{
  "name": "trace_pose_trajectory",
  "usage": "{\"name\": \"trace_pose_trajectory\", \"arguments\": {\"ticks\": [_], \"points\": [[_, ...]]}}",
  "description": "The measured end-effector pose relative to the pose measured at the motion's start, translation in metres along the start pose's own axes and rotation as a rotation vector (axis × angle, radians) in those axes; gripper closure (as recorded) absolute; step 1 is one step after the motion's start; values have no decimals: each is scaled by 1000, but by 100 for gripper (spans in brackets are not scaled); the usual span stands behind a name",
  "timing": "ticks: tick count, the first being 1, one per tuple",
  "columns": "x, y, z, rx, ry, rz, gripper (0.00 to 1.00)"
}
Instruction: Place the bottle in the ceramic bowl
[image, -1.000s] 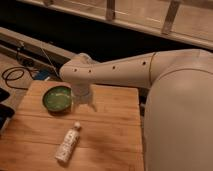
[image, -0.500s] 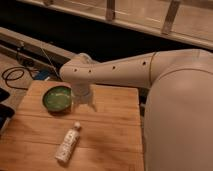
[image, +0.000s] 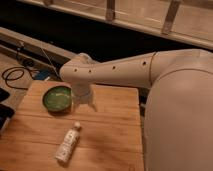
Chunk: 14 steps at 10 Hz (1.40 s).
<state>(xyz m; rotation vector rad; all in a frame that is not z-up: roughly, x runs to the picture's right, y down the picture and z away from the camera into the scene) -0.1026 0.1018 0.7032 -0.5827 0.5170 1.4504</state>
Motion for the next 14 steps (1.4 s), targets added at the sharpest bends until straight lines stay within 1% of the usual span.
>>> {"name": "trace_pose_trajectory", "arguments": {"ticks": [1, 2, 3, 4, 5, 6, 14], "points": [[2, -2, 2, -18, -27, 28, 35], [7, -8, 8, -52, -74, 116, 35], [10, -9, 18, -78, -87, 180, 35], [12, -3, 23, -104, -89, 220, 35], [11, 3, 24, -126, -92, 256, 35], [9, 3, 23, -137, -97, 280, 35], [10, 6, 24, -138, -98, 278, 35]]}}
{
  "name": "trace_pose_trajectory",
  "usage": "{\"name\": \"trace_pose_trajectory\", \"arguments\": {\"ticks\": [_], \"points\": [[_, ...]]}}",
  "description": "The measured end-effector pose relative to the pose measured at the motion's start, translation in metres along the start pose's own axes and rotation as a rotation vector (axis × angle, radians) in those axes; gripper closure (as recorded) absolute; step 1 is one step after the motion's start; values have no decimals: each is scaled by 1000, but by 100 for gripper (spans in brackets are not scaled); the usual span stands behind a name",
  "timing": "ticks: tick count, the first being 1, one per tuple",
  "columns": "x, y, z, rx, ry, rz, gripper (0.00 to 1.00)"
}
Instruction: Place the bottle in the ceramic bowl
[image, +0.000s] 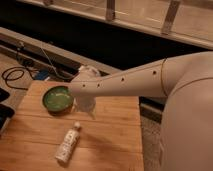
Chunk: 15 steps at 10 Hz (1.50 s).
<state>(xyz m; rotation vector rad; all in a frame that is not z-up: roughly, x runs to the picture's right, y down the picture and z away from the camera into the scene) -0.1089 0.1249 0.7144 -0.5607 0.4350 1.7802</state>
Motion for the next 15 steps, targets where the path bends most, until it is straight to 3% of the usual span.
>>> {"name": "trace_pose_trajectory", "arguments": {"ticks": [3, 9, 12, 15], "points": [[1, 2, 6, -15, 31, -16, 35], [18, 10, 68, -50, 184, -39, 35], [45, 23, 106, -58, 269, -61, 35], [50, 21, 116, -61, 280, -57, 35]]}}
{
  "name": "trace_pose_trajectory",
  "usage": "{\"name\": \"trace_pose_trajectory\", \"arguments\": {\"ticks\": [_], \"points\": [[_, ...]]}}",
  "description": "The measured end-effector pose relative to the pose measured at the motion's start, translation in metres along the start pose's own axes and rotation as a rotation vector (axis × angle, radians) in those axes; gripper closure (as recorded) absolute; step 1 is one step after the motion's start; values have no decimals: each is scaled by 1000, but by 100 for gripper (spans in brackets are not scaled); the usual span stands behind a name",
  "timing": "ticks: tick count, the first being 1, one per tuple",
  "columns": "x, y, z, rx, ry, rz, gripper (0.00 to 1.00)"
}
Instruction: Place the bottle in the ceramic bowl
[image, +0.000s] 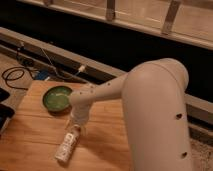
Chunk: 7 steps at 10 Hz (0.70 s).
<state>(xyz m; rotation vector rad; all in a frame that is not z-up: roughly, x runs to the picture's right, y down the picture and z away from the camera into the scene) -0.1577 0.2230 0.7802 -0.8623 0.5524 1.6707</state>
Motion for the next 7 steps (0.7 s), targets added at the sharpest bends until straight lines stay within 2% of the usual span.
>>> {"name": "trace_pose_trajectory", "arguments": {"ticks": [7], "points": [[3, 1, 11, -16, 24, -10, 35]]}}
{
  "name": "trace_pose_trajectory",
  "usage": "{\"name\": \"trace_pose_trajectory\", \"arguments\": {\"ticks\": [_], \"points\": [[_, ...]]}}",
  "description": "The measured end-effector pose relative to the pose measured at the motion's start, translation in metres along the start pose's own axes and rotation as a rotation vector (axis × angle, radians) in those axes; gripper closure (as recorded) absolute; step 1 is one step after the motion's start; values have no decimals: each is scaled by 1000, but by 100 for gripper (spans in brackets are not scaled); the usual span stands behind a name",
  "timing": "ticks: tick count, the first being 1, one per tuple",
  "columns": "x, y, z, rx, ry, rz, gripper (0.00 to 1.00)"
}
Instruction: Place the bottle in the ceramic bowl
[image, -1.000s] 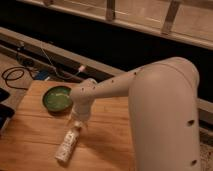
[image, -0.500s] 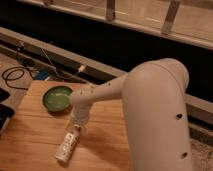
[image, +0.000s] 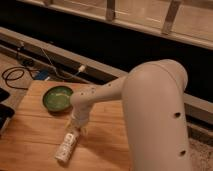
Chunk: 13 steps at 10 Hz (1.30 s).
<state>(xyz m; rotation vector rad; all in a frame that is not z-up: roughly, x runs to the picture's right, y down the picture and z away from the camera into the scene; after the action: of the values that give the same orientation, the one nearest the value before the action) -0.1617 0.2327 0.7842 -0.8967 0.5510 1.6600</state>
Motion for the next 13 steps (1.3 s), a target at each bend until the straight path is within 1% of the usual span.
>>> {"name": "trace_pose_trajectory", "arguments": {"ticks": [3, 4, 5, 6, 7, 10, 11, 12, 13], "points": [[2, 4, 5, -4, 16, -15, 36], [4, 7, 7, -5, 23, -27, 40], [5, 8, 8, -4, 27, -35, 48], [6, 9, 8, -5, 29, -46, 60], [6, 10, 6, -6, 29, -51, 68], [5, 11, 3, -17, 30, -59, 98], [3, 14, 2, -20, 29, -60, 100], [-2, 16, -2, -18, 12, -68, 100], [-9, 24, -11, -15, -17, -75, 100]]}}
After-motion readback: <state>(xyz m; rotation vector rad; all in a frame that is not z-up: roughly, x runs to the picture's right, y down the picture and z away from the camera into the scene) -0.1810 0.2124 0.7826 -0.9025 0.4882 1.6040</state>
